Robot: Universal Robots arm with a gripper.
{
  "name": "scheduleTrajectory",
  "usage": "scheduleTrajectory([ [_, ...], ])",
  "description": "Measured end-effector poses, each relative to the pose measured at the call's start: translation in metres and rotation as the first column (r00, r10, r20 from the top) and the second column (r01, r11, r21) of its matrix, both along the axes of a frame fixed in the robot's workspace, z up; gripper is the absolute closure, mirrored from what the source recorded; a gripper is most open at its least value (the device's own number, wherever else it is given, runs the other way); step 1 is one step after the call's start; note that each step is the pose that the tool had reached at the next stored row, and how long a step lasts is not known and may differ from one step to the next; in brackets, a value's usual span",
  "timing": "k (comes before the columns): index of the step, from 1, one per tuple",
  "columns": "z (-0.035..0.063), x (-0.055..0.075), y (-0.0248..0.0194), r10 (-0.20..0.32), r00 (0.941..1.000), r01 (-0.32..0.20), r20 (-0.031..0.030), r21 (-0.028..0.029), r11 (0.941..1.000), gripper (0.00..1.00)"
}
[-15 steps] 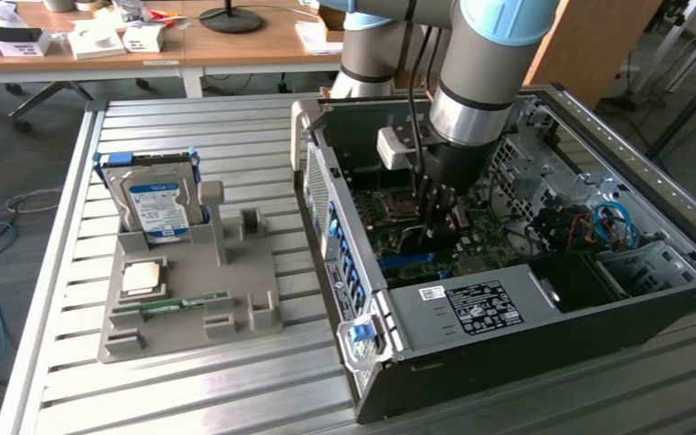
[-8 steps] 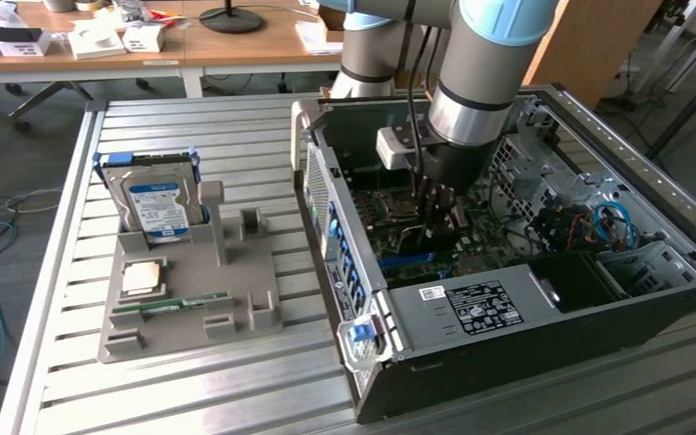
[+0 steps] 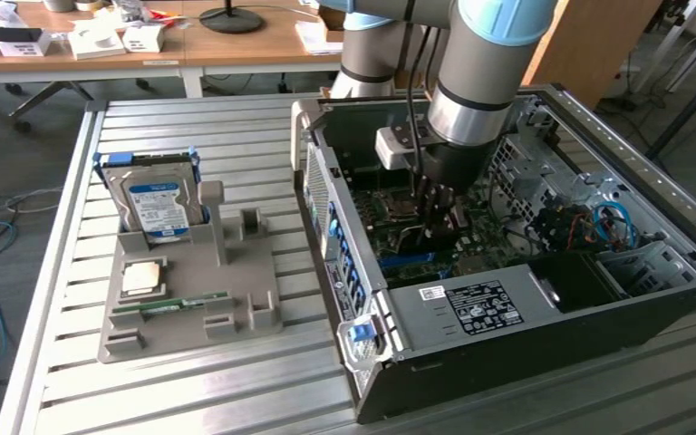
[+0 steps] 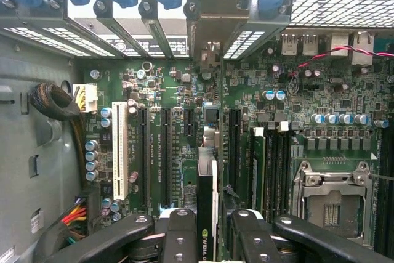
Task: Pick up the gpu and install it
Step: 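Insert the gpu into the slot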
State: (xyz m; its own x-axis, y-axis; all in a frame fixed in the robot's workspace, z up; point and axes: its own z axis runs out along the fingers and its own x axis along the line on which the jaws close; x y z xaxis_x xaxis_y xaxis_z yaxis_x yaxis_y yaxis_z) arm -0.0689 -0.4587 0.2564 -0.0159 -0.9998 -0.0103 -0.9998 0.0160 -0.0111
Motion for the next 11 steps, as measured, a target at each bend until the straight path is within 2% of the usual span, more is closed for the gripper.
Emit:
scheduleTrajectory([
  [11,-0.0023,-0.0001,0.0,0.0,1.0,0.0,0.0,0.0005,1.0,0.74],
])
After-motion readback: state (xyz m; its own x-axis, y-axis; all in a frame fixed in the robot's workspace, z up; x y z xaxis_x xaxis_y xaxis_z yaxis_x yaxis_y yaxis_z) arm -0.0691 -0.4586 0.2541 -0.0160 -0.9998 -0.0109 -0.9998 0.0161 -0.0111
